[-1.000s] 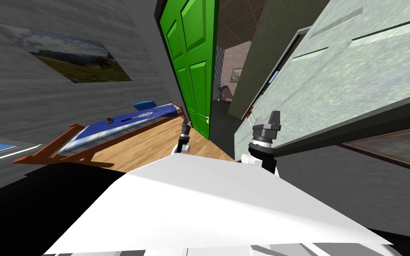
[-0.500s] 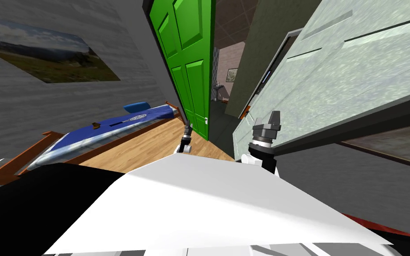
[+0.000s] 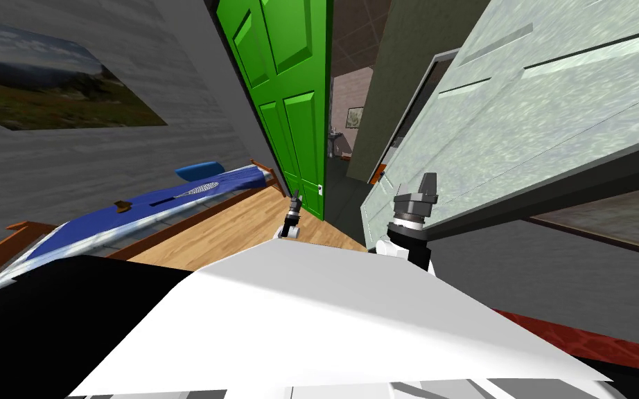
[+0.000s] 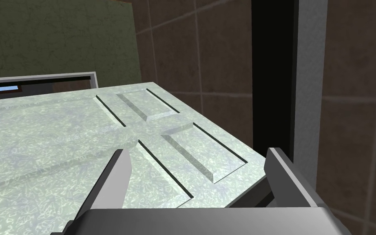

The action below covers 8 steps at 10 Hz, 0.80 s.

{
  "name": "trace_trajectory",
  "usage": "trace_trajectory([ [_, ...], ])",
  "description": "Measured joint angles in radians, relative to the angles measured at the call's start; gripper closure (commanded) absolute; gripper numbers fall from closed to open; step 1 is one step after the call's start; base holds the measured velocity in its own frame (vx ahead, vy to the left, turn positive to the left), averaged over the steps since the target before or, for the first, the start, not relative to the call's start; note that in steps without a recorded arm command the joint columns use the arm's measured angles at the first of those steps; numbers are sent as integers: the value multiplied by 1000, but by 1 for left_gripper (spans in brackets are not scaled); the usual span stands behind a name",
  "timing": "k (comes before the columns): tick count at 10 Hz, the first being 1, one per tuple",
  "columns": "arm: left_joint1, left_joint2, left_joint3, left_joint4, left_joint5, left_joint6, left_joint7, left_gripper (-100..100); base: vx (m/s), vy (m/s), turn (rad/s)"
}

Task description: Push the door open

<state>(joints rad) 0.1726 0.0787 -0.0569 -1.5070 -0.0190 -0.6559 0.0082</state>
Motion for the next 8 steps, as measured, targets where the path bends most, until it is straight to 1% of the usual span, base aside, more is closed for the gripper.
trace_trajectory([
  [1, -6, -3, -1, 18, 0, -3, -2, -100, 33, 37, -94],
  [2, -15, -1, -1, 50, 1, -12, -1, -100, 57, 61, -190],
  [3, -31, 3, 0, 87, 4, -20, 2, -100, 65, 90, -173],
  [5, -56, -3, -5, 154, 5, -27, -1, -100, 52, 103, -157],
  [7, -76, -5, -8, 215, 7, -34, 0, -100, 63, 118, -158],
  [8, -81, -6, -11, 238, 8, -35, 0, -100, 38, 82, -62],
])
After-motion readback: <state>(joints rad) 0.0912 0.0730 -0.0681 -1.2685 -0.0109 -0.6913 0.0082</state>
